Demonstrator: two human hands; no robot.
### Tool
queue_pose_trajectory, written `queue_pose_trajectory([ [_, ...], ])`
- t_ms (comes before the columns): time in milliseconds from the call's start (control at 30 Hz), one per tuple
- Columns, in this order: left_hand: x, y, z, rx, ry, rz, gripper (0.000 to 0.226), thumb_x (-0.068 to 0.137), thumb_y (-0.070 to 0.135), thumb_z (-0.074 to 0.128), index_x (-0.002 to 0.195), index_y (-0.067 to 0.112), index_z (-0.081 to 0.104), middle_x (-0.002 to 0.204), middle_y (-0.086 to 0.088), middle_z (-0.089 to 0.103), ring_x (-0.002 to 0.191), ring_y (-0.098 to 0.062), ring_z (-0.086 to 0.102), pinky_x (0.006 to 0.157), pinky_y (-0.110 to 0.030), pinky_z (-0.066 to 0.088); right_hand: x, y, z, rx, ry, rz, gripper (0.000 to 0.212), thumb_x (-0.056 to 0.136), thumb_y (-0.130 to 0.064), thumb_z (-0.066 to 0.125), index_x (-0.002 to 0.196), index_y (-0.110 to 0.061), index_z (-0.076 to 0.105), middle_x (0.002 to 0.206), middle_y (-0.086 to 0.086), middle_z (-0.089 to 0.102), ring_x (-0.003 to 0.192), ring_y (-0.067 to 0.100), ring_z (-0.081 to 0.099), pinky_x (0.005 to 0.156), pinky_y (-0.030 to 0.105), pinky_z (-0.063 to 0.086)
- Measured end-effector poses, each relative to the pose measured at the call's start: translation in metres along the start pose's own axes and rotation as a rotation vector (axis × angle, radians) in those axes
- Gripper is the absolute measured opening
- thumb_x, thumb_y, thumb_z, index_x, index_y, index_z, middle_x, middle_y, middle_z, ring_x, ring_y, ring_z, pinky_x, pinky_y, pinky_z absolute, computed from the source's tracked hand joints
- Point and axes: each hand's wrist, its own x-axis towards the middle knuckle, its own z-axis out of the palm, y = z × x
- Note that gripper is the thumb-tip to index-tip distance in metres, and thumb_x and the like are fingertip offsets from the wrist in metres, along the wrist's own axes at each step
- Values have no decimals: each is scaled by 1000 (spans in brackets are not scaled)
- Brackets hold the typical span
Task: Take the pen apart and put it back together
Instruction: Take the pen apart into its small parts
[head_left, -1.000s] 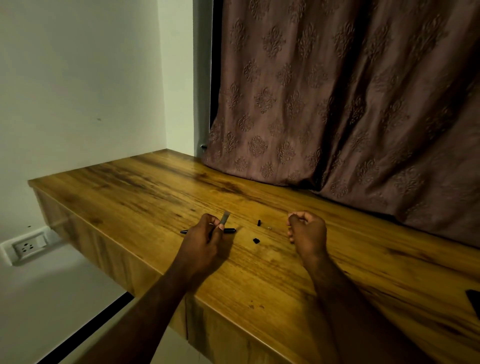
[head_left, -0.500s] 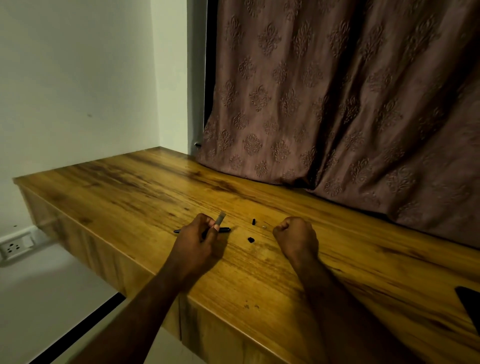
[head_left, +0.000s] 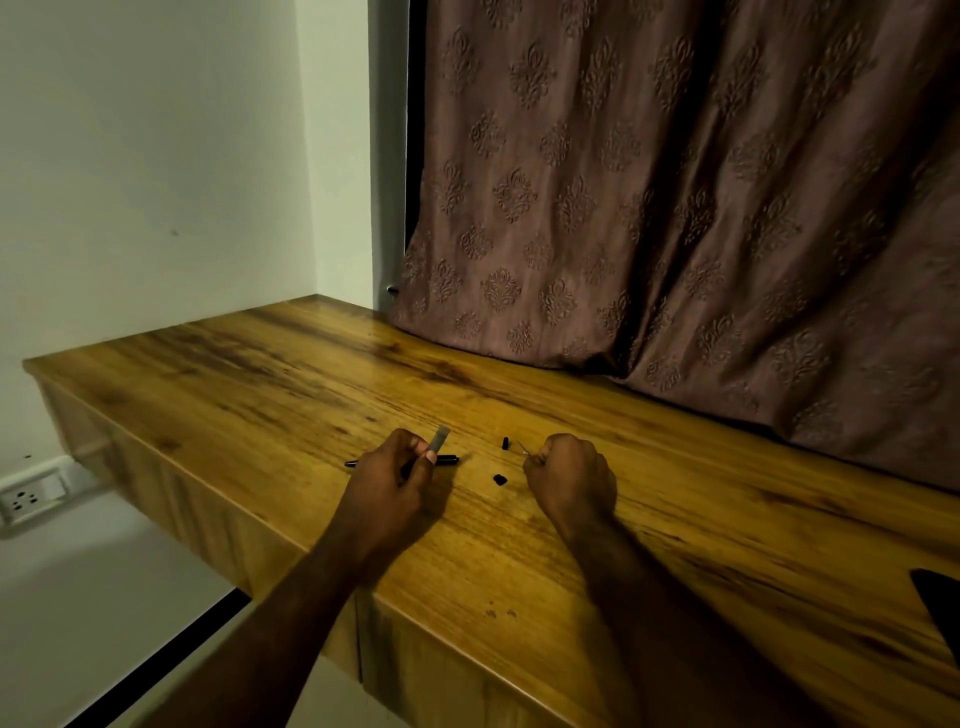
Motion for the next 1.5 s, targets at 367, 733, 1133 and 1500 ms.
queue_pose_trajectory([
  [367,2,-4,1,-8,-7,11,7,96,19,54,90,22,57,82,-4,69,76,-18,65,63,-31,50,0,3,1,32,-11,-2,17,85,-32,60,75,-19,64,79,-2,65,74,23,61,66,32,54],
  [733,5,-9,-2,-22,-41,8,6,96,18,53,93,20,58,85,-3,67,78,-18,65,68,-40,54,1,14,-1,544,-9,-45,34,85,-37,60,58,-16,58,50,-8,55,50,13,53,58,36,50],
  [1133,10,-24,0,-134,-112,-6,11,86,35,57,86,25,62,75,-2,65,66,-15,55,61,-47,46,-16,-6,-3,184,-241,-254,11,85,-33,66,88,-24,72,92,-8,71,89,14,65,78,33,54],
  [1500,7,-25,6,-194,-103,23,19,85,37,60,82,19,66,65,-4,60,60,-18,51,54,-39,41,-26,-22,-2,1001,-327,-91,8,90,-5,63,93,-9,69,72,6,66,58,13,60,55,26,51],
])
